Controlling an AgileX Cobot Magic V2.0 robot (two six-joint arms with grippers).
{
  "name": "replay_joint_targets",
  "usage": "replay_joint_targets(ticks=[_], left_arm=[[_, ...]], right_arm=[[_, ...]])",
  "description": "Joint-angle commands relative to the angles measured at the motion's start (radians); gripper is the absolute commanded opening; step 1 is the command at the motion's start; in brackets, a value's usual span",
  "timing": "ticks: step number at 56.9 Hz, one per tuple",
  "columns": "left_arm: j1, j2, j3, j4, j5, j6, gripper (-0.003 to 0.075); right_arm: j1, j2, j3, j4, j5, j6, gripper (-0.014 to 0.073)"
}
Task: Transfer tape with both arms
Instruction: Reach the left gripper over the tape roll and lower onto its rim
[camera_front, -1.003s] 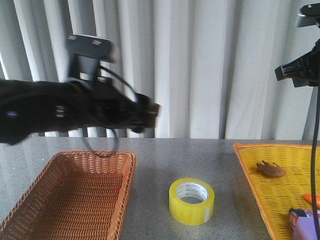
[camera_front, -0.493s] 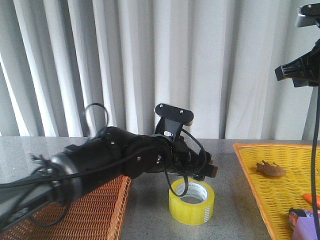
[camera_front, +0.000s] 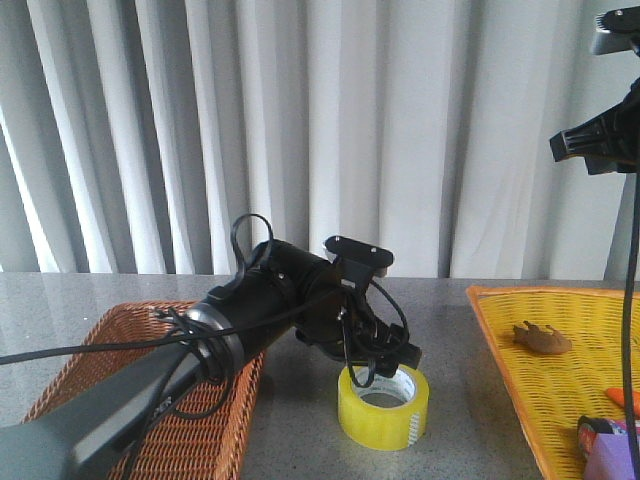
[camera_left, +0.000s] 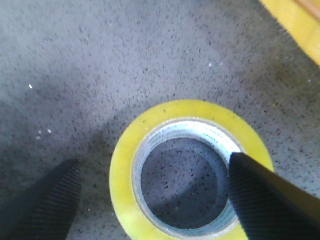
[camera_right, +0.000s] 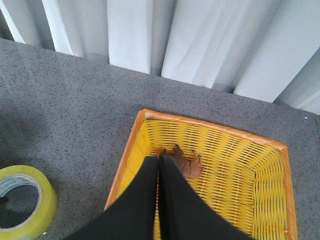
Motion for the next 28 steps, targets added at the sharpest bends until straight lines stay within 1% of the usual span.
replay_joint_targets(ticks=[1,5,12,18,24,28], left_arm=[[0.013,-0.037,-0.044,0.004,-0.025,-0.06,0.0571],[0.019,-0.019,-0.044,0.003,-0.023,-0.097,0.0571],[0.023,0.001,-0.044,-0.013,-0.033,-0.101,0.0565],[0.024,0.009,-0.044,-0.026,-0.056,-0.102,0.0535],[0.024,0.009,-0.044,-0.026,-0.084,-0.104,0.0457],[0.026,0.009,-0.044,-0.021,-0.085,-0.122,0.0377]], right_arm=[[-0.005,-0.044,-0.028,0.0,-0.061,0.002,-0.0008],[-0.005,-0.044,-0.028,0.0,-0.061,0.002,-0.0008],[-0.005,-0.044,-0.028,-0.001,-0.061,0.002,-0.0008],[-0.005,-0.044,-0.028,-0.001,-0.061,0.002,-0.0008],[-0.005,-0.044,-0.028,-0.001,-0.061,0.002,-0.0008],[-0.005,-0.044,-0.028,-0.001,-0.061,0.002,-0.0008]])
